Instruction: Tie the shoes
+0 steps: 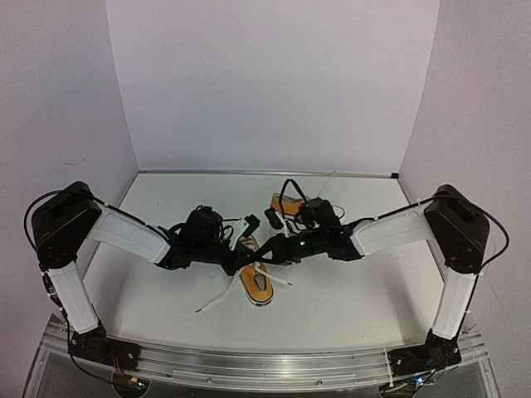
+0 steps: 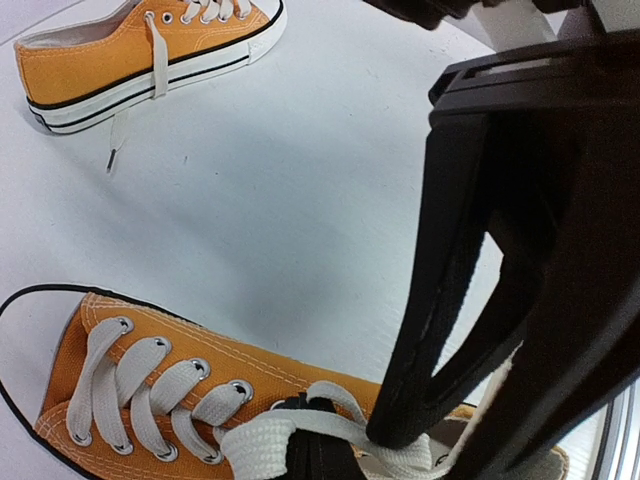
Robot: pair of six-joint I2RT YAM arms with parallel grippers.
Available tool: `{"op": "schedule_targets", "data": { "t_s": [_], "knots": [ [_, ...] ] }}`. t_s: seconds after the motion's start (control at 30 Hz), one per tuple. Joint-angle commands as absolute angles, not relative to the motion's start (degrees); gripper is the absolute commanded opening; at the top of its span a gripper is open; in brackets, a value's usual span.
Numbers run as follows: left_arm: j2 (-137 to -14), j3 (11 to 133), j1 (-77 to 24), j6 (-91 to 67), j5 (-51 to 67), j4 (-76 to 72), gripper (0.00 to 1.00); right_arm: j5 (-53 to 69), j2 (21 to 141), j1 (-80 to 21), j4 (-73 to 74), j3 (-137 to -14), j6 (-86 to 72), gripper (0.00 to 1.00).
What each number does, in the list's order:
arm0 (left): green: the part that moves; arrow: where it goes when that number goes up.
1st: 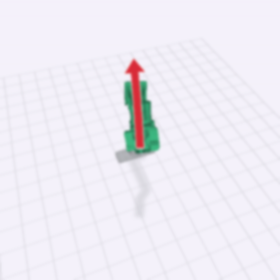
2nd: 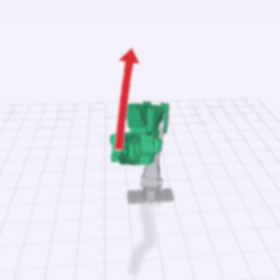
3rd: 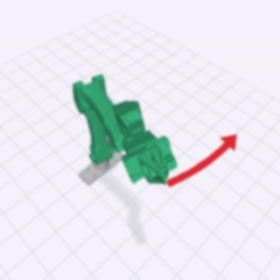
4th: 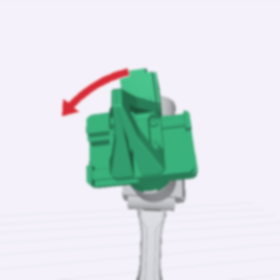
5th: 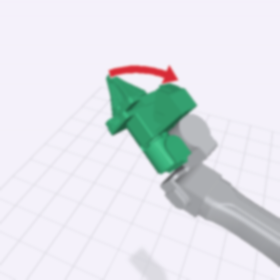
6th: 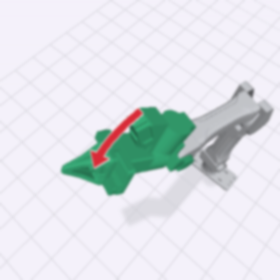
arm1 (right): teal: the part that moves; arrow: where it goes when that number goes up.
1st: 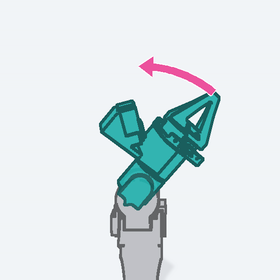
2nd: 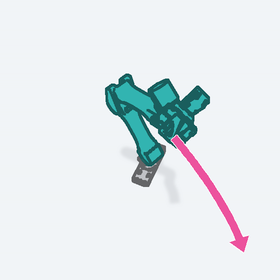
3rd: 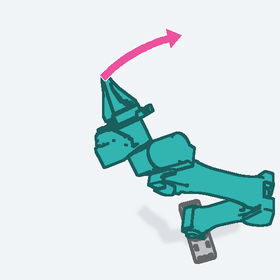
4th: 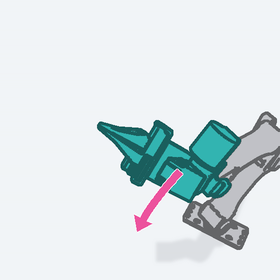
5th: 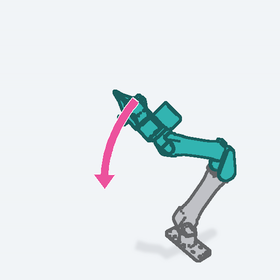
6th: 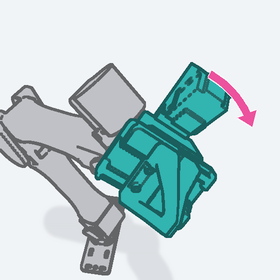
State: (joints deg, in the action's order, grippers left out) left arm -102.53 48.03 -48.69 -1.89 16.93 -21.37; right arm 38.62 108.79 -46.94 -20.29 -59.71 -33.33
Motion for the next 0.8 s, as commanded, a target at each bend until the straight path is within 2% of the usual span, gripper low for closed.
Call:
{"op": "schedule_targets", "data": {
  "t_s": [0.0,0.17,0.27,0.33,0.53,0.77],
  "knots": [
    [-103.6,48.4,-48.1,-1.8,17.0,-22.5,0.0,40.5,105.4,-44.8,-21.9,-58.4,-33.4,0.31],
    [-103.7,48.8,-48.1,-1.1,17.1,-21.6,0.0,40.5,100.6,-42.4,-20.6,-58.1,-32.7,0.45],
    [-103.7,48.9,-48.1,-0.7,17.1,-21.0,0.0,40.2,99.3,-40.5,-20.4,-57.4,-32.7,0.48],
    [-103.6,48.9,-48.2,-0.5,17.1,-20.7,0.0,39.3,99.8,-39.7,-20.0,-57.2,-33.1,0.47],
    [-103.3,48.6,-48.2,-0.1,17.2,-20.5,0.0,39.6,107.2,-39.5,-15.8,-60.3,-32.6,0.34],
    [-103.1,48.6,-48.2,1.0,17.4,-20.3,0.0,42.7,111.3,-39.7,-17.5,-62.4,-35.0,0.34]
  ]
}}
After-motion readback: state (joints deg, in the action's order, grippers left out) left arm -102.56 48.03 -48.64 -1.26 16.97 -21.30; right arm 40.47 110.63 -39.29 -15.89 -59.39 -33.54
